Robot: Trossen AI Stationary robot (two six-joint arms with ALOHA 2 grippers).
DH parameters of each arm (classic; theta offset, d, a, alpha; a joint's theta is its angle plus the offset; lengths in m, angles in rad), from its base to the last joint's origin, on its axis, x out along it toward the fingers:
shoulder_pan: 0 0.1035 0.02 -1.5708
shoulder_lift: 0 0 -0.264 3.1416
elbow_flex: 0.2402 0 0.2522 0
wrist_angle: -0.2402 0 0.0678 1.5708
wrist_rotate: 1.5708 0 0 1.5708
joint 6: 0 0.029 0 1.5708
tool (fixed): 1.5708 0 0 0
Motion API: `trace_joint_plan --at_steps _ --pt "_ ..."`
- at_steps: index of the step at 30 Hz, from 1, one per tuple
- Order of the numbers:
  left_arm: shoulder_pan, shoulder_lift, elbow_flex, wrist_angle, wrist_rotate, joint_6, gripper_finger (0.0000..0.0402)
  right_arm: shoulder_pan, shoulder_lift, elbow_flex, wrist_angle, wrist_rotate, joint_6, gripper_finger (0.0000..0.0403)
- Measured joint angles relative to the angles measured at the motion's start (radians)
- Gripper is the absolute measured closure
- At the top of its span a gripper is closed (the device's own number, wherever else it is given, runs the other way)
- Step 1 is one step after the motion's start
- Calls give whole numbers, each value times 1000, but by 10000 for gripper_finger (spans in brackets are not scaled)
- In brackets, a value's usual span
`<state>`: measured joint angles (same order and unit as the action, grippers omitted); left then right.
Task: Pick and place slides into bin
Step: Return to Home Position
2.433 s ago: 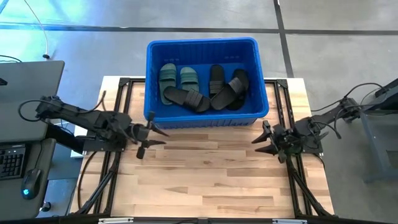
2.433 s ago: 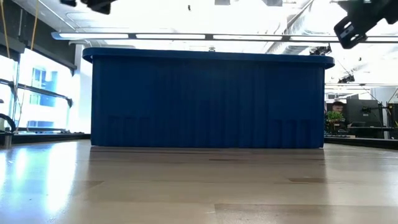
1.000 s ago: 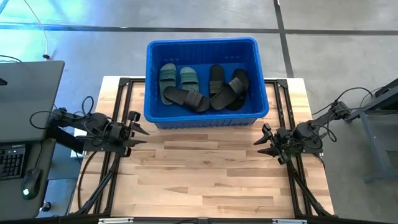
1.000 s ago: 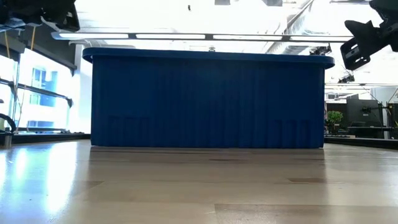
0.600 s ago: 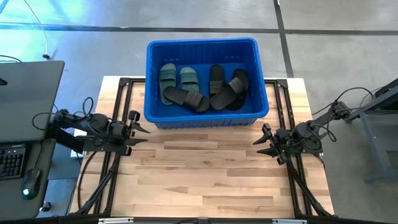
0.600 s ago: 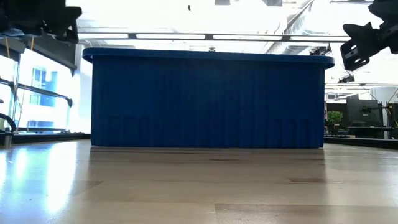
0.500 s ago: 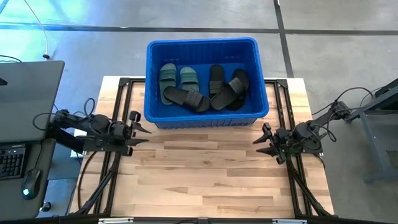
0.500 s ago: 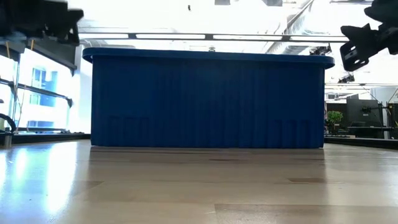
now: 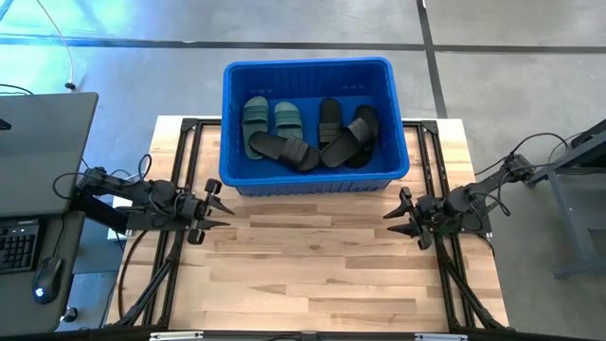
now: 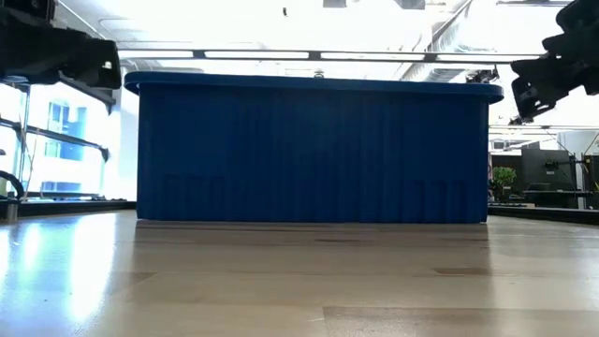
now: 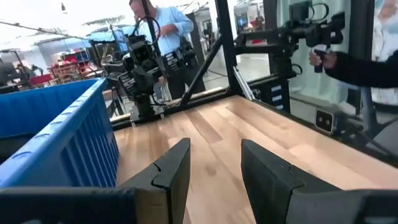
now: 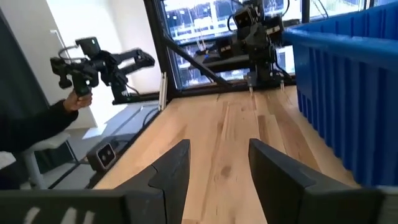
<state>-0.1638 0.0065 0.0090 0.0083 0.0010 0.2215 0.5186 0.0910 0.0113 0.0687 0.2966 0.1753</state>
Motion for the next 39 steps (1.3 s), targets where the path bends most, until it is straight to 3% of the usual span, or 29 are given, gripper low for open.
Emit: trace_joint_plan --at_steps 14,39 --pt "0 14 0 3 -1 16 275 0 0 -1 -14 -10 -11 233" --pt "0 14 1 4 -1 16 275 0 0 -2 -10 -12 -45 242"
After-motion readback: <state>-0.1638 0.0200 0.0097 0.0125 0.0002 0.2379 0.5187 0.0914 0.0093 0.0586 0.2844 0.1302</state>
